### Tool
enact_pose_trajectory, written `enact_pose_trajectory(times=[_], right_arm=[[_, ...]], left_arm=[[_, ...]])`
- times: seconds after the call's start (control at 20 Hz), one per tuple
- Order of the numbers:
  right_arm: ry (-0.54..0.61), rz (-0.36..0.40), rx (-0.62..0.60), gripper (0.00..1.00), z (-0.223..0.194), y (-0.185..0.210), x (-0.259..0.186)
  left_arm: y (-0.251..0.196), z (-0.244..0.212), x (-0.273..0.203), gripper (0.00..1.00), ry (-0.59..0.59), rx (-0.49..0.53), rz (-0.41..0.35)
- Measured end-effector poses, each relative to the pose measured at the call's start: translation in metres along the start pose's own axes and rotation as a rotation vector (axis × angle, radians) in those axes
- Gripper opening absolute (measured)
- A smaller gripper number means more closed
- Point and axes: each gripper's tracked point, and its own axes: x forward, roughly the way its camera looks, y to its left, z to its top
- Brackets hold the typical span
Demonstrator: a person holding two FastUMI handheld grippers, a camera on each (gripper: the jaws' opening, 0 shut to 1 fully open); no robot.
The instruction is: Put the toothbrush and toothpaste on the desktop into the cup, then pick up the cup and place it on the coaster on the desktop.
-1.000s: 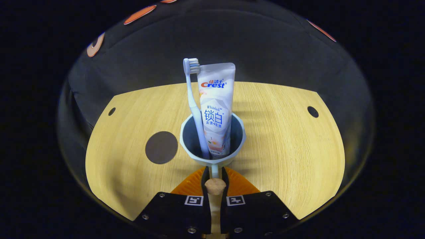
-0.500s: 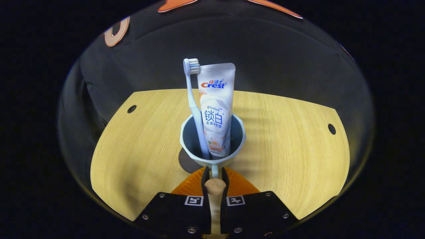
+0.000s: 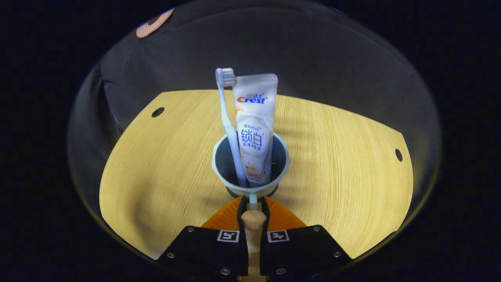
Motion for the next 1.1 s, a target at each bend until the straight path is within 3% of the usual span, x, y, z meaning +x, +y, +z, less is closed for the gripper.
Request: enact_pose_trajectory(times=[0.25,0.3,0.45,0.6,0.95,1.1], right_arm=[[-0.117,-0.056,-0.004,0.37,0.015,-0.009,-0.021],[-0.154,-0.057,-0.008,0.53,0.021,-0.011,-0.033],[-0.277,-0.033,0.021,0.8,0.038,-0.019,-0.075],[-0.424,-0.026,0.062,0.96,0.048,-0.038,-0.125],[-0.754,-0.1,0.085,0.97,0.044,-0.104,-0.268],[-0.824,-0.117,0.065,0.97,0.019,-0.127,-0.312]], left_arm=[[-0.006,0.006,0.007,0.96,-0.018,0.005,-0.051],[-0.01,0.009,0.007,0.96,-0.023,0.005,-0.062],[-0.026,0.019,0.008,0.96,-0.05,0.0,-0.102],[-0.042,0.036,0.004,0.96,-0.085,0.008,-0.113],[-0.09,0.076,-0.035,0.96,-0.172,-0.015,-0.11],[-0.109,0.087,-0.065,0.96,-0.2,-0.067,-0.088]])
